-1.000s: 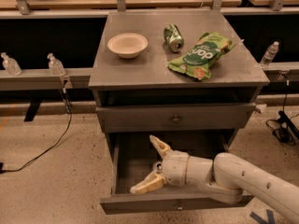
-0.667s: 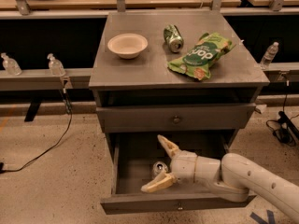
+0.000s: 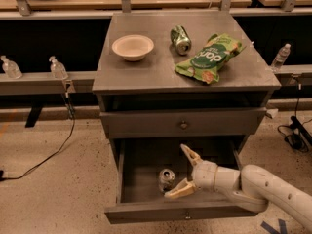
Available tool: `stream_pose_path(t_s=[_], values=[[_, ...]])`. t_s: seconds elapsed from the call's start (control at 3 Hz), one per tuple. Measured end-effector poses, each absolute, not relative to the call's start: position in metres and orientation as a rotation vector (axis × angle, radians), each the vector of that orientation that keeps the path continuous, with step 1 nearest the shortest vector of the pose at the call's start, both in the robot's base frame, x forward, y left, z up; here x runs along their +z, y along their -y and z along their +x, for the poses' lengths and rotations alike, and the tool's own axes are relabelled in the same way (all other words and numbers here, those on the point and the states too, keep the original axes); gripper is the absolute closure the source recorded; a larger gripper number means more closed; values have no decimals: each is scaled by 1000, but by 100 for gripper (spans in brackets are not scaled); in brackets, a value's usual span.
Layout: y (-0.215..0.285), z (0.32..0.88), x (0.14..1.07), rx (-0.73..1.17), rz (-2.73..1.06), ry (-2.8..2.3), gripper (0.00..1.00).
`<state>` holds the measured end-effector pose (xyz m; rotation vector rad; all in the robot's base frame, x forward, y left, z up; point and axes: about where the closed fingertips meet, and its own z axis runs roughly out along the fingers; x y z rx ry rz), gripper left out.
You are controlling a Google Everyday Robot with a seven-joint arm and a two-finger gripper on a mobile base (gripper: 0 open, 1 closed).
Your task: Pick 7up can from middle drawer and place on counter
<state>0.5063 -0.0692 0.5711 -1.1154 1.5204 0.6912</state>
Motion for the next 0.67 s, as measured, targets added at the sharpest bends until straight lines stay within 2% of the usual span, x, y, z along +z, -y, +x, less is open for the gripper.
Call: stream_pose_path(t_s=[0.67], values=[[89,543,501,608,-1057,-1689,0]])
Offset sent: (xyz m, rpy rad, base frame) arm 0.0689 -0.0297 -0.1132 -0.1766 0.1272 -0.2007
